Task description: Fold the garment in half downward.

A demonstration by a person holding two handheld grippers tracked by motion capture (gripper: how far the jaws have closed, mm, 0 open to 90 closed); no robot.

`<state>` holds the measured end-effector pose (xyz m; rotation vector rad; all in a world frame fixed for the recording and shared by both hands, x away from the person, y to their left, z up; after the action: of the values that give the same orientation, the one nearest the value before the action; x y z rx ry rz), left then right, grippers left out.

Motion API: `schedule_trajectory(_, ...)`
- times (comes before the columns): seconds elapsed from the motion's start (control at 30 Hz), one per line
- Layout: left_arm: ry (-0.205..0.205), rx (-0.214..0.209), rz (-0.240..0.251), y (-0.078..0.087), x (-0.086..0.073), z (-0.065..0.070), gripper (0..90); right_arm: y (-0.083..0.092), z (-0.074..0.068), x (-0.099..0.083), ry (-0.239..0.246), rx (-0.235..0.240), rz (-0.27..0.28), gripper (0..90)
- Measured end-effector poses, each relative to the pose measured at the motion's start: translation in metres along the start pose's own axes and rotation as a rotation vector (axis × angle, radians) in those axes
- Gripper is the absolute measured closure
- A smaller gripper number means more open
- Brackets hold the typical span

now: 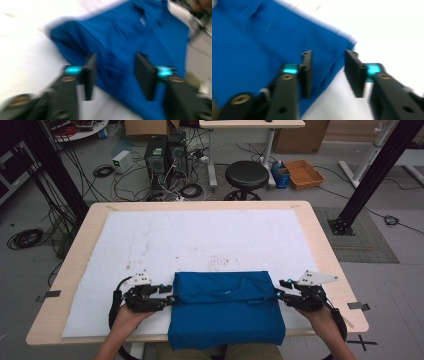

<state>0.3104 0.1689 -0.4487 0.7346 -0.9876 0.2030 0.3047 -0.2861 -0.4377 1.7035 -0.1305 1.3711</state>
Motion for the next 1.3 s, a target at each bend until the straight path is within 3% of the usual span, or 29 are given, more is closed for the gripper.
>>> schedule_trajectory(0.07,0.025,0.082,0.041,-0.005,0.014,-0.006,42.4,-0.005,0.006,0.012,-0.033,-0.062,0.032,48.1)
schedule_trajectory(0.13,0.066,0.133,0.039,-0.016,0.025,-0.014,39.0,-0.019,0.012,0.023,-0.060,-0.104,0.031,46.9)
schedule_trajectory(0.23,0.085,0.209,-0.019,-0.036,0.027,-0.025,38.9,-0.046,0.020,0.029,-0.075,-0.122,-0.035,45.8)
schedule_trajectory(0.33,0.114,0.239,-0.072,-0.046,0.021,-0.033,39.7,-0.068,0.024,0.024,-0.078,-0.118,-0.116,48.7)
schedule_trajectory(0.4,0.110,0.243,-0.080,-0.046,0.016,-0.036,51.6,-0.076,0.026,0.018,-0.068,-0.107,-0.154,52.1)
schedule_trajectory(0.43,0.118,0.236,-0.070,-0.045,0.015,-0.036,55.7,-0.077,0.027,0.016,-0.073,-0.096,-0.142,55.9)
schedule_trajectory(0.47,0.119,0.203,-0.076,-0.044,0.014,-0.036,65.5,-0.076,0.027,0.016,-0.074,-0.073,-0.139,63.3)
schedule_trajectory(0.5,0.112,0.211,-0.082,-0.044,0.014,-0.034,73.0,-0.076,0.027,0.016,-0.073,-0.051,-0.137,69.1)
schedule_trajectory(0.57,0.095,0.214,-0.077,-0.045,0.014,-0.031,79.4,-0.075,0.024,0.017,-0.067,-0.033,-0.141,78.6)
schedule_trajectory(0.67,0.115,0.215,-0.030,-0.043,0.017,-0.032,81.5,-0.074,0.024,0.019,-0.050,-0.062,-0.146,81.4)
schedule_trajectory(0.77,0.156,0.217,0.042,-0.042,0.028,-0.038,81.6,-0.069,0.034,0.026,-0.047,-0.120,-0.090,81.4)
schedule_trajectory(0.83,0.159,0.221,0.066,-0.045,0.037,-0.043,81.6,-0.068,0.043,0.033,-0.064,-0.142,-0.062,81.4)
schedule_trajectory(0.97,0.168,0.246,0.093,-0.059,0.053,-0.054,81.6,-0.077,0.059,0.046,-0.057,-0.173,-0.069,81.3)
schedule_trajectory(1.07,0.179,0.242,0.115,-0.067,0.056,-0.060,81.0,-0.085,0.070,0.049,-0.072,-0.195,-0.062,80.8)
schedule_trajectory(1.1,0.178,0.244,0.119,-0.069,0.056,-0.059,77.6,-0.088,0.073,0.047,-0.085,-0.199,-0.074,78.7)
schedule_trajectory(1.13,0.179,0.256,0.122,-0.070,0.056,-0.058,68.1,-0.091,0.075,0.045,-0.102,-0.195,-0.086,72.4)
schedule_trajectory(1.17,0.182,0.265,0.133,-0.069,0.058,-0.057,55.3,-0.092,0.076,0.043,-0.118,-0.196,-0.094,60.9)
schedule_trajectory(1.2,0.167,0.269,0.144,-0.067,0.059,-0.054,48.4,-0.092,0.076,0.042,-0.134,-0.208,-0.085,49.3)
schedule_trajectory(1.23,0.138,0.277,0.154,-0.065,0.061,-0.049,46.5,-0.087,0.073,0.042,-0.137,-0.215,-0.043,41.2)
schedule_trajectory(1.3,0.101,0.256,0.176,-0.064,0.065,-0.040,46.3,-0.084,0.071,0.044,-0.134,-0.215,-0.023,37.1)
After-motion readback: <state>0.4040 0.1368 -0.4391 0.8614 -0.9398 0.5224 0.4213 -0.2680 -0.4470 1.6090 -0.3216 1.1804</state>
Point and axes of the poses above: each handheld gripper's, and its own axes: y roughly backward along the jaws, x roughly out of its top, z roughly to its right, the point moved 3 cm from there along -y, roughly forward along the jaws, and after that the axes turned 4 degrees about y, right-handed, at the moved point
